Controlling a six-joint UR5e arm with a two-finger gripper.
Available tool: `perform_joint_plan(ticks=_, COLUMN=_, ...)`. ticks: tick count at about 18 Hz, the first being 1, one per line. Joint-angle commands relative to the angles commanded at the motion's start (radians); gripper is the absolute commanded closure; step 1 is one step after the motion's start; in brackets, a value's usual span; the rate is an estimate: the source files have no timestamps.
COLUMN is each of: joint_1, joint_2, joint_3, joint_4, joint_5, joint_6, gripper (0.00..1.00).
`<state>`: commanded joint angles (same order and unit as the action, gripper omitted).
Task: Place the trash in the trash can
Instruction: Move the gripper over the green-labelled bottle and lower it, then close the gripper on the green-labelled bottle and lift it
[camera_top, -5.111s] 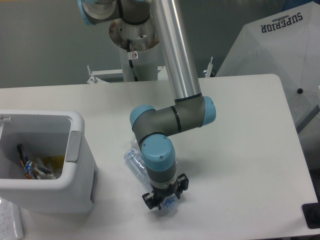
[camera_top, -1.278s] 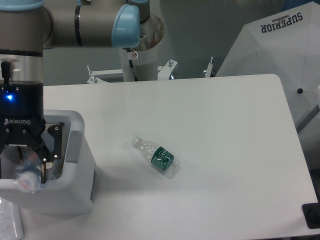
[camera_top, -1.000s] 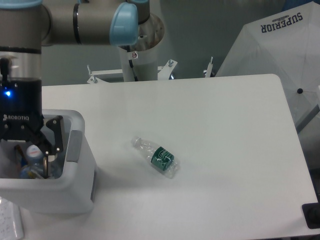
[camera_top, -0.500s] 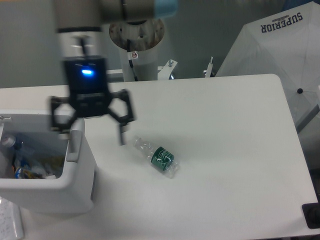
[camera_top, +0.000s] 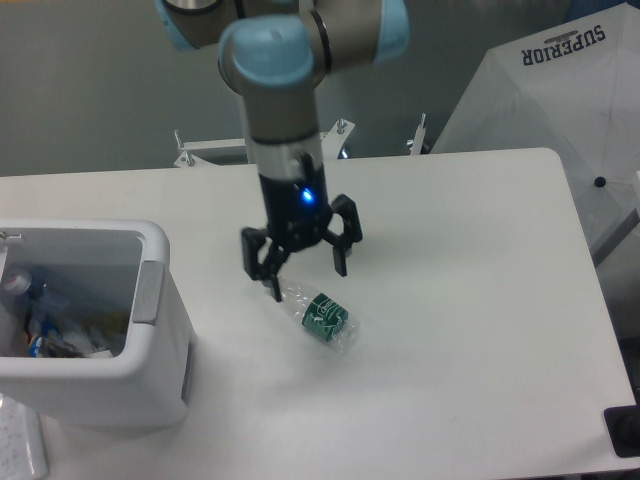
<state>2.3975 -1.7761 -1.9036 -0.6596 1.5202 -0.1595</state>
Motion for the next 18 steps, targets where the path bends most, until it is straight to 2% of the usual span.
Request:
perform_joint_plan(ticks=7, joint_1=-0.001, joint_2=-0.118, joint_3=0.003, joint_4=-0.002, joint_5=0.044, joint_6=-0.017, gripper=0.0)
perform_joint_plan(ticks=11, joint_1=-0.001, joint_2=-0.192, joint_3=0.037, joint_4=-0.003, joint_5=0.064, joint_6=-0.04, gripper=0.0)
perform_joint_plan(ticks=18, joint_1=0.0, joint_2=-0.244, joint_3=0.046, joint_4=-0.002, joint_5=0.072, joint_6=-0.054, gripper=0.0)
